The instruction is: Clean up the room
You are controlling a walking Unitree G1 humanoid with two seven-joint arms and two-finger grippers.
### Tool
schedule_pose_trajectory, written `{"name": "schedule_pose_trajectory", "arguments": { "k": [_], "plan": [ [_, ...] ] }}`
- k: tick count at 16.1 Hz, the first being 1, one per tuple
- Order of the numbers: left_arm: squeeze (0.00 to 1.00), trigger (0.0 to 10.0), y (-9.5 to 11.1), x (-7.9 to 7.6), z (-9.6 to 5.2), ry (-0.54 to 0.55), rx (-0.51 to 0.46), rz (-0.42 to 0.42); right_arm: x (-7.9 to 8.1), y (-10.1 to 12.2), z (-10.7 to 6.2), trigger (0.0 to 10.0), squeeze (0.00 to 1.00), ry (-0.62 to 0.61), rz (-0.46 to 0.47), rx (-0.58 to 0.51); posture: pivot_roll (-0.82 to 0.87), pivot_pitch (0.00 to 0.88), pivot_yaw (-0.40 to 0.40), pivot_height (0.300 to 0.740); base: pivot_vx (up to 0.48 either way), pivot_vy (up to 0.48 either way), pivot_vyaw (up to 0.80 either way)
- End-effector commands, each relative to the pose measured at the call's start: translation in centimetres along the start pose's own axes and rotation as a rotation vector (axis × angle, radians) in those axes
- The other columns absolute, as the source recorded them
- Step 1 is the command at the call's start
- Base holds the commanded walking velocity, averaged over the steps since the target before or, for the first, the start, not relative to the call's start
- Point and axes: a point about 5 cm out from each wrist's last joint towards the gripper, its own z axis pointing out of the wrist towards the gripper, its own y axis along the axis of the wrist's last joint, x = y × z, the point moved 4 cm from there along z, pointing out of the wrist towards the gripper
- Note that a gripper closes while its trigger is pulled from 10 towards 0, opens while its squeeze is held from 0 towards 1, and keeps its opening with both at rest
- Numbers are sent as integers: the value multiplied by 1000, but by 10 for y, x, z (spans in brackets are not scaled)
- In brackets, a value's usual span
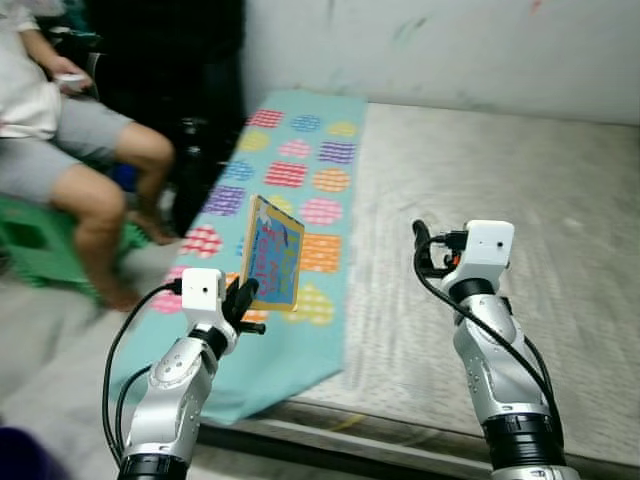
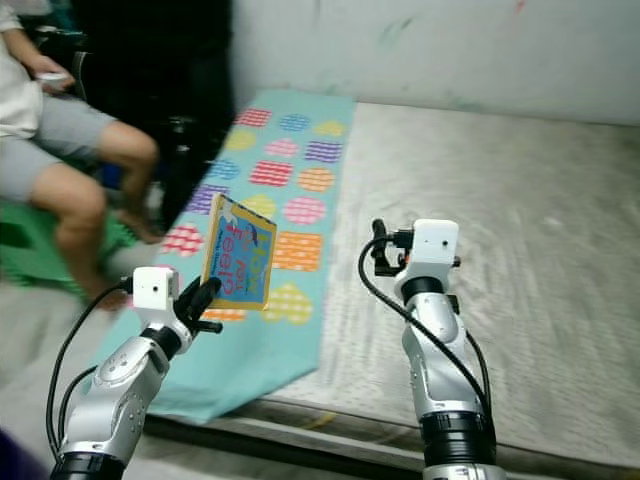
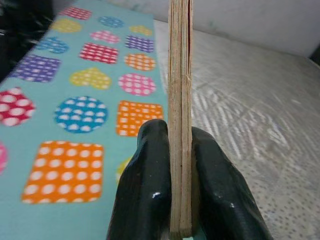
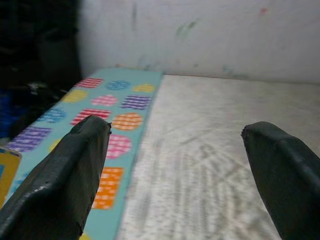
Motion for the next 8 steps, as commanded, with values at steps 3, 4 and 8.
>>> {"name": "schedule_pose_trajectory", "arguments": {
  "k": [3,4,8],
  "plan": [
    [0,10000,12,0,3,-3,-46,3,-1,2,2,10000,0,-1,-1,-7,-117,0,17,740,0,0,-800],
    [0,10000,12,0,4,-3,-46,4,-1,2,2,10000,0,-1,-1,-7,-117,0,17,740,0,0,-800],
    [0,10000,12,0,5,-5,-46,4,-2,3,2,10000,0,-4,-1,-13,-118,0,18,740,0,0,-725]
  ]
}}
